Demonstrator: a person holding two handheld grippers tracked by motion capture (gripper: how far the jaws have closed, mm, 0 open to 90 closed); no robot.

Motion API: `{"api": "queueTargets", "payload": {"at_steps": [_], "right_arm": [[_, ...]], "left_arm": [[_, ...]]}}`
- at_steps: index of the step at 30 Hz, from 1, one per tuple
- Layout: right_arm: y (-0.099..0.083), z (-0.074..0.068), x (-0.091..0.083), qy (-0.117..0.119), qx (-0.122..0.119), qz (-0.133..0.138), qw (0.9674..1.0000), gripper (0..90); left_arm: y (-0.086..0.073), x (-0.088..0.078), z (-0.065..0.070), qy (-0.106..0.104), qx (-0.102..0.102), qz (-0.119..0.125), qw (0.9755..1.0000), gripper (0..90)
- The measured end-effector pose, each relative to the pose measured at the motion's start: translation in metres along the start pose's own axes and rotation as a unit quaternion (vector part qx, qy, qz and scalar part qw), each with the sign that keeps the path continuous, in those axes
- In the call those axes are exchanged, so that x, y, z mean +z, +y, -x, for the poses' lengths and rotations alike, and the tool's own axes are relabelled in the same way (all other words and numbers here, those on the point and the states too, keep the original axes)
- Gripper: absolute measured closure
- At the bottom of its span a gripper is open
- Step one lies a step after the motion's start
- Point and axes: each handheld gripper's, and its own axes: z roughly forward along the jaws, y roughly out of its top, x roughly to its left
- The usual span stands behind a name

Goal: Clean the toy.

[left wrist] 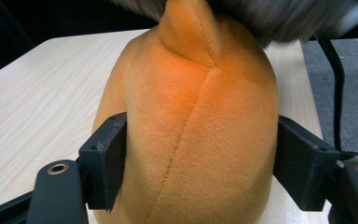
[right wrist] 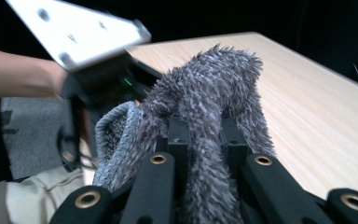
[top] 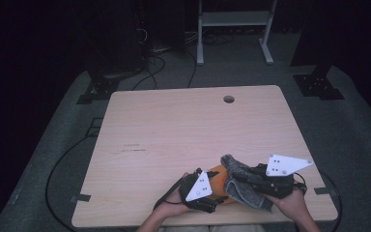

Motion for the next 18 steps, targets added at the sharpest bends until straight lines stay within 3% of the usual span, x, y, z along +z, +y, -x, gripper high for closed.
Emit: {"api": "queueTargets", "payload": {"at_steps": [3, 6, 8, 11, 13, 16, 18], "right_arm": [[0.011, -0.014, 0.008, 0.026, -0.026, -0.017, 0.9992, 78.1], [0.006, -0.018, 0.021, 0.010, -0.052, -0.055, 0.9971, 78.2], [0.001, -0.010, 0.021, 0.013, -0.030, -0.047, 0.9984, 78.2], [-0.006, 0.003, 0.013, -0.005, -0.010, -0.044, 0.9990, 78.2], [-0.015, 0.012, 0.009, -0.025, 0.001, -0.054, 0.9982, 78.2], [-0.031, 0.029, -0.001, -0.034, 0.045, -0.050, 0.9971, 78.2], [-0.033, 0.032, -0.004, -0.035, 0.052, -0.048, 0.9969, 78.2]], "left_arm": [[0.001, 0.002, 0.004, -0.003, 0.019, -0.005, 0.9998, 27.4], [0.000, 0.001, 0.008, -0.006, 0.036, -0.011, 0.9993, 29.7], [-0.001, 0.000, 0.008, -0.006, 0.033, -0.009, 0.9994, 30.6], [-0.003, -0.001, 0.007, -0.007, 0.030, -0.006, 0.9995, 30.7], [-0.005, -0.002, 0.006, -0.008, 0.029, -0.001, 0.9996, 30.4], [-0.008, -0.003, 0.004, -0.011, 0.019, 0.010, 0.9997, 28.3], [-0.008, -0.003, 0.004, -0.012, 0.020, 0.012, 0.9997, 27.3]]}}
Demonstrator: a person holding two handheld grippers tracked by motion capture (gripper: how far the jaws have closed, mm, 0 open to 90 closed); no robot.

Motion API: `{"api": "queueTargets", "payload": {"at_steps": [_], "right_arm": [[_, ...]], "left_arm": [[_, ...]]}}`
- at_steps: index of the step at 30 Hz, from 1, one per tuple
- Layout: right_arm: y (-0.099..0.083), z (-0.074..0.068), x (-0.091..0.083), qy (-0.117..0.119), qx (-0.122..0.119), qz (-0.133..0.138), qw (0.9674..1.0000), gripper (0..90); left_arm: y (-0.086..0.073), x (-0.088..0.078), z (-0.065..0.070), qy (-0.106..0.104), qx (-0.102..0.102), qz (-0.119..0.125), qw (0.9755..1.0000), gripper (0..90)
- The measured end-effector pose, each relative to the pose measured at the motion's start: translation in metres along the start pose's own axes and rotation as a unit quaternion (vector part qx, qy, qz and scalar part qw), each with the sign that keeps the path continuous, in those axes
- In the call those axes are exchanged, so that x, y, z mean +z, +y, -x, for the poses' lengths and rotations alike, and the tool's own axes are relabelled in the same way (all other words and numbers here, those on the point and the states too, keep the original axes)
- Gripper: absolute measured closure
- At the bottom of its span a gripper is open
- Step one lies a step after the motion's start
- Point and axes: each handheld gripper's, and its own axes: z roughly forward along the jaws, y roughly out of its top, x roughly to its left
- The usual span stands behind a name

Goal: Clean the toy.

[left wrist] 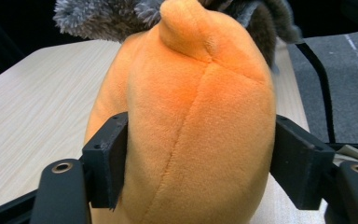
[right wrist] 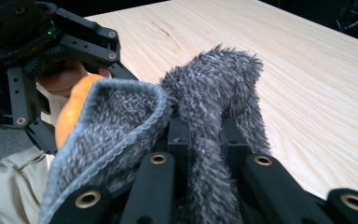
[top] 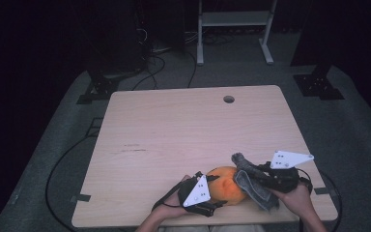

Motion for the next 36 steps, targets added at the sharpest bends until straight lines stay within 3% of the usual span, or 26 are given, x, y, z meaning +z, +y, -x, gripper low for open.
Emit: {"api": "queueTargets", "payload": {"at_steps": [2, 6, 7, 9, 12, 15, 21, 25, 29, 33, 36], "right_arm": [[0.003, -0.002, -0.001, 0.007, 0.000, 0.013, 0.9999, 78.1], [0.013, -0.015, 0.004, 0.044, -0.013, 0.032, 0.9984, 78.1], [0.013, -0.016, 0.007, 0.044, -0.020, 0.024, 0.9986, 78.1], [0.009, -0.010, 0.009, 0.046, -0.009, 0.022, 0.9986, 78.1], [0.001, 0.002, 0.006, 0.027, 0.018, 0.013, 0.9994, 78.0], [-0.003, 0.008, 0.001, 0.004, 0.024, 0.004, 0.9997, 78.1], [-0.003, 0.012, -0.010, -0.009, 0.027, 0.014, 0.9995, 77.9], [-0.003, 0.012, -0.009, 0.026, 0.034, 0.035, 0.9985, 77.8], [-0.009, 0.013, 0.003, 0.045, 0.045, 0.024, 0.9977, 77.8], [-0.011, 0.015, 0.001, 0.029, 0.042, 0.010, 0.9986, 77.8], [-0.008, 0.012, -0.001, 0.030, 0.041, 0.023, 0.9984, 77.8]], "left_arm": [[0.000, 0.000, 0.000, 0.001, 0.006, -0.002, 1.0000, 26.8], [-0.001, -0.002, -0.002, 0.002, 0.003, -0.002, 1.0000, 24.7], [-0.002, -0.003, -0.002, 0.002, 0.000, -0.001, 1.0000, 24.6], [-0.003, -0.005, -0.004, 0.005, -0.002, -0.001, 1.0000, 24.5], [-0.003, -0.005, -0.005, 0.006, -0.006, 0.001, 1.0000, 24.5], [-0.004, -0.007, -0.007, 0.007, -0.010, 0.001, 0.9999, 24.0], [-0.006, -0.010, -0.010, 0.006, -0.017, 0.000, 0.9998, 23.5], [-0.007, -0.011, -0.010, 0.007, -0.022, 0.002, 0.9997, 23.2], [-0.010, -0.014, -0.013, 0.005, -0.026, -0.002, 0.9996, 23.1], [-0.012, -0.017, -0.016, 0.002, -0.033, -0.001, 0.9995, 23.1], [-0.011, -0.014, -0.014, -0.001, -0.029, 0.002, 0.9996, 22.7]]}}
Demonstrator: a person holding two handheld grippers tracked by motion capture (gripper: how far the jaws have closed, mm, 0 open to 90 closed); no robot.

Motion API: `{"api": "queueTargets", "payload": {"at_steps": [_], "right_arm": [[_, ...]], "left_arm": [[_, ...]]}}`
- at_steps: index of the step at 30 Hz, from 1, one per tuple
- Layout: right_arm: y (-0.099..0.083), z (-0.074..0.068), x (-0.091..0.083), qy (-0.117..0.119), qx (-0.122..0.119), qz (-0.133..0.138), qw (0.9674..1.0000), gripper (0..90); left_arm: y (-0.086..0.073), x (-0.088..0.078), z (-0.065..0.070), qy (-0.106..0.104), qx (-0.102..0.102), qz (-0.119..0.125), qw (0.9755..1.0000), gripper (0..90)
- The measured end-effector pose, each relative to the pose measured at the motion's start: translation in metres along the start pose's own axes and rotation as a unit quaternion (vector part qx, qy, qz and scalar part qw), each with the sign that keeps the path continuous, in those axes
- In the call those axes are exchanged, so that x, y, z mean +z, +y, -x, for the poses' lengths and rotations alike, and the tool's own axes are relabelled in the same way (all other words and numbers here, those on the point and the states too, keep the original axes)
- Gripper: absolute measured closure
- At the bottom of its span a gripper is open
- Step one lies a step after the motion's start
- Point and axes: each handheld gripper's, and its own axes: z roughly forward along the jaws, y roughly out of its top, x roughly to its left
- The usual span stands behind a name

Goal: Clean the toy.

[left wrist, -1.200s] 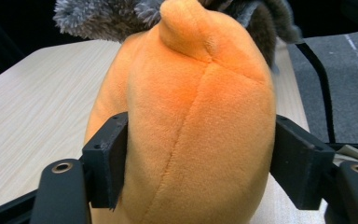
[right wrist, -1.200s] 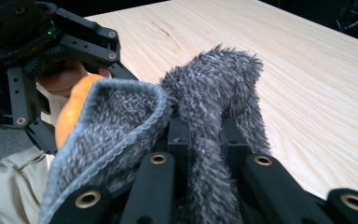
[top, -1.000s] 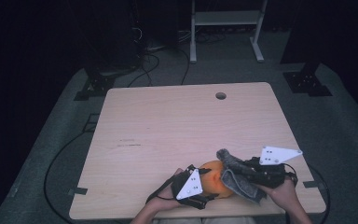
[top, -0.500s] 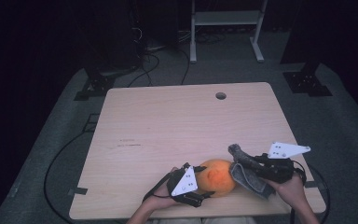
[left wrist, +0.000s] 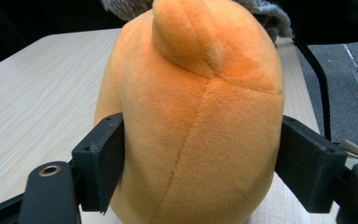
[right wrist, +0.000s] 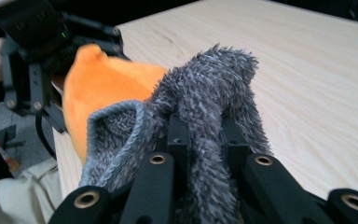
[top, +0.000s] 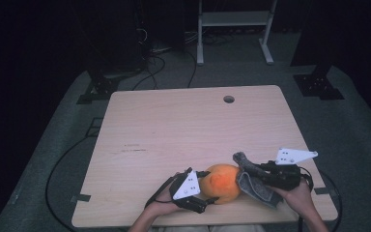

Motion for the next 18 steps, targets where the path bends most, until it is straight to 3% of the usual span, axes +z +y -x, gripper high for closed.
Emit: {"api": "queueTargets", "payload": {"at_steps": [2, 5, 7, 10, 13, 18], "right_arm": [[0.005, -0.004, 0.002, 0.016, -0.005, 0.015, 0.9998, 77.8], [0.006, -0.006, 0.007, 0.024, -0.011, 0.007, 0.9996, 77.8], [0.002, -0.002, 0.008, 0.027, 0.004, 0.005, 0.9996, 77.8], [-0.004, 0.005, 0.003, 0.004, 0.007, -0.009, 0.9999, 77.8], [-0.008, 0.005, 0.000, -0.013, -0.006, -0.017, 0.9998, 77.8], [0.001, -0.002, 0.004, 0.019, -0.014, 0.013, 0.9996, 77.8]], "left_arm": [[0.000, 0.000, 0.001, -0.002, 0.007, -0.002, 1.0000, 22.8], [0.000, -0.002, 0.001, -0.002, 0.007, -0.004, 1.0000, 22.9], [-0.001, -0.003, 0.000, -0.002, 0.007, -0.005, 1.0000, 22.9], [-0.002, -0.004, -0.001, -0.002, 0.003, -0.005, 1.0000, 22.8], [-0.002, -0.005, -0.002, -0.006, 0.005, -0.007, 1.0000, 22.8], [-0.003, -0.007, -0.002, -0.006, 0.007, -0.009, 0.9999, 22.4]]}}
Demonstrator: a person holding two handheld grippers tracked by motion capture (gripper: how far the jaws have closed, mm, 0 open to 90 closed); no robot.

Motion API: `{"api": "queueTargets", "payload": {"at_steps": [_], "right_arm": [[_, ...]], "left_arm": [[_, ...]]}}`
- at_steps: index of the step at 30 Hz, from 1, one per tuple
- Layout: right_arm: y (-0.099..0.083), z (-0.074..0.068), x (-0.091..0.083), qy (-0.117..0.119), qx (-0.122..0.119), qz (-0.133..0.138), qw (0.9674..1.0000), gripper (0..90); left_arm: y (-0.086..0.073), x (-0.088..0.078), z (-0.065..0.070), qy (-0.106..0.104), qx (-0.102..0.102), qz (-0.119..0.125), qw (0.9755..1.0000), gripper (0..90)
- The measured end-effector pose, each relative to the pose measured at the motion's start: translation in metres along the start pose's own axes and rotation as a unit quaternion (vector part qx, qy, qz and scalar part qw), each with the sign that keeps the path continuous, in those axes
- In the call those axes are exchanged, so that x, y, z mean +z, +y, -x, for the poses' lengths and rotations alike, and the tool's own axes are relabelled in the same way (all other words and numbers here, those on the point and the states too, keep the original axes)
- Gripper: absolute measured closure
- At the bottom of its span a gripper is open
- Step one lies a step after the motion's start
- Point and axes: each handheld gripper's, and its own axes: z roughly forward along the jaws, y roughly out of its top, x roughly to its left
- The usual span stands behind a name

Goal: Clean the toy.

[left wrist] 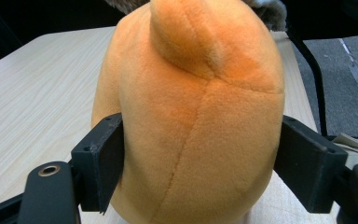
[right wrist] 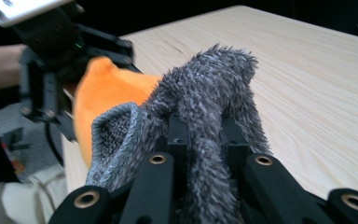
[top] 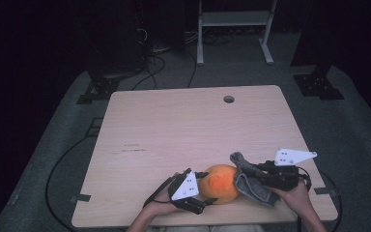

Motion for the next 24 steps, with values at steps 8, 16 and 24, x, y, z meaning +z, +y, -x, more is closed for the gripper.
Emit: {"api": "queueTargets", "payload": {"at_steps": [8, 16, 24], "right_arm": [[-0.001, 0.000, -0.003, 0.025, 0.019, 0.017, 0.9993, 77.8], [0.007, -0.008, 0.013, 0.034, 0.007, 0.009, 0.9994, 77.5], [0.002, -0.003, 0.002, 0.022, 0.028, 0.017, 0.9992, 77.6]], "left_arm": [[0.000, 0.000, 0.001, -0.002, 0.016, -0.013, 0.9998, 20.5], [-0.001, -0.001, 0.003, -0.008, 0.035, -0.017, 0.9992, 21.3], [-0.002, 0.001, 0.002, -0.009, 0.030, -0.020, 0.9993, 20.3]]}}
